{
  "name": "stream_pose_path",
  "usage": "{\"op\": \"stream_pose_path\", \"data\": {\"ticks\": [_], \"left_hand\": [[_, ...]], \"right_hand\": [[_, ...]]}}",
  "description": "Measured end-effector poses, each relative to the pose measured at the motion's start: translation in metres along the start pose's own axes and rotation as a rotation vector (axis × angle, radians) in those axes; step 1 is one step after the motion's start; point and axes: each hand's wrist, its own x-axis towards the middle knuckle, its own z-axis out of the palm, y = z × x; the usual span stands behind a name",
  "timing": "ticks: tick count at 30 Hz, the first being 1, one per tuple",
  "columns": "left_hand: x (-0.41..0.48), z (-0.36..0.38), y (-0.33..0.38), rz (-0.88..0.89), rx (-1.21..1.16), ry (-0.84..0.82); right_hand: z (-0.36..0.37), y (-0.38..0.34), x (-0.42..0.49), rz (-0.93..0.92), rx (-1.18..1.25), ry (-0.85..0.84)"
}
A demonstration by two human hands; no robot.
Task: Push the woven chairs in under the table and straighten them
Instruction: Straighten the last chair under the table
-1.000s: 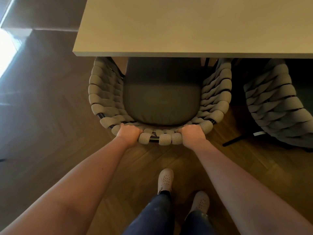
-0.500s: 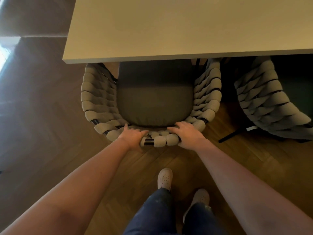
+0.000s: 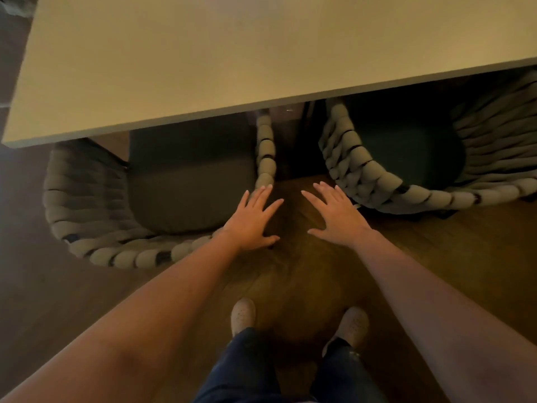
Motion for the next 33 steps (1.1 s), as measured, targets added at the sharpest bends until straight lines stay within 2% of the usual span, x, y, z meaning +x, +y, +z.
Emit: {"op": "stream_pose_path", "data": {"ticks": [9,15,25,29,33], "left_hand": [[0.108,-0.019,0.172,-0.012,0.043,0.017],[0.187,-0.032,0.260,0.102,0.061,0.005],[0.287,-0.031,0.324,0.137,-0.010,-0.210],[0.308,-0.026,0.342,0.044,-0.117,-0.261],[0.318,-0.023,0.355,-0.059,-0.122,-0.254]], "right_hand": [[-0.031,0.201,-0.095,0.053,-0.003,-0.047],[-0.049,0.320,-0.127,0.155,-0.065,-0.110],[-0.045,0.432,-0.114,0.229,-0.107,-0.353],[-0.047,0.463,-0.107,0.189,-0.123,-0.370],[-0.057,0.486,-0.097,0.126,-0.207,-0.422]]}}
